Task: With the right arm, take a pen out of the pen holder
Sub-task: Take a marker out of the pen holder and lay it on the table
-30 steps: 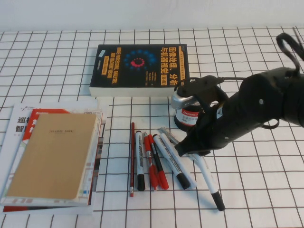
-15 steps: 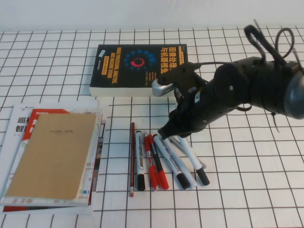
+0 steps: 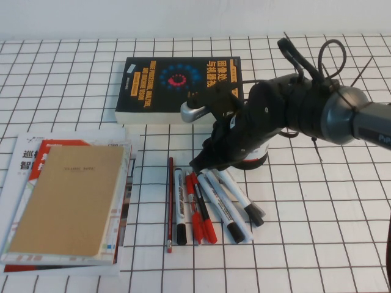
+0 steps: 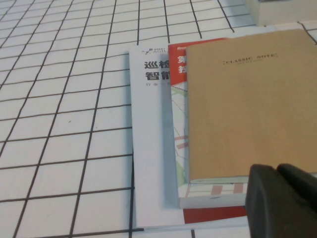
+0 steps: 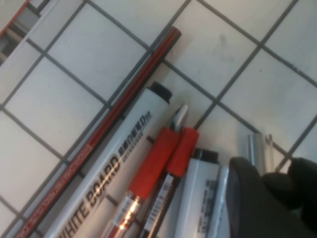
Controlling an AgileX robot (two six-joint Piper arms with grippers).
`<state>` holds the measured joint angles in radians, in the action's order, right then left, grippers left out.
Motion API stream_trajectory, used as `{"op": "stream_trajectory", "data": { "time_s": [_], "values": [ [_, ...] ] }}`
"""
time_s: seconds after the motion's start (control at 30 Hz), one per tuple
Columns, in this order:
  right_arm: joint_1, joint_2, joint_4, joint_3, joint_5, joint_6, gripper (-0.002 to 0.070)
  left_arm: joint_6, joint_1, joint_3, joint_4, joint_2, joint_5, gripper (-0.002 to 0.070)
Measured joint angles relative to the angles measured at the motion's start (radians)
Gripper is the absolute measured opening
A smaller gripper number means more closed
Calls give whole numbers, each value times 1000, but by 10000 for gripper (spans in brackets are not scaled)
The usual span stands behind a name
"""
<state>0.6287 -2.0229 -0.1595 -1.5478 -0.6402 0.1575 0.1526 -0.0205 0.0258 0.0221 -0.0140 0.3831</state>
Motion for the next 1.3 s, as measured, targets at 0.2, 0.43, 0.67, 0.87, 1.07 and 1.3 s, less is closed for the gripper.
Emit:
{"op": "stream_trajectory", "data": {
  "time_s": [0.2,0.43,0.67,0.87,1.07,1.3],
  "values": [
    [0,-17,-20,-9,14,4,134,0,0,0,0,0,0,-4],
    [0,-19,-20,-13,11,4,137,0,0,0,0,0,0,-4],
    [0,-17,-22,-13,6,4,239,0,0,0,0,0,0,-4],
    [0,-6,-24,-13,-11,4,265,0,0,0,0,0,0,-4],
    [0,77,-24,-8,-52,2,267,0,0,0,0,0,0,-4],
    [0,317,-14,62,-112,2,205,0,0,0,0,0,0,-4]
  ]
}}
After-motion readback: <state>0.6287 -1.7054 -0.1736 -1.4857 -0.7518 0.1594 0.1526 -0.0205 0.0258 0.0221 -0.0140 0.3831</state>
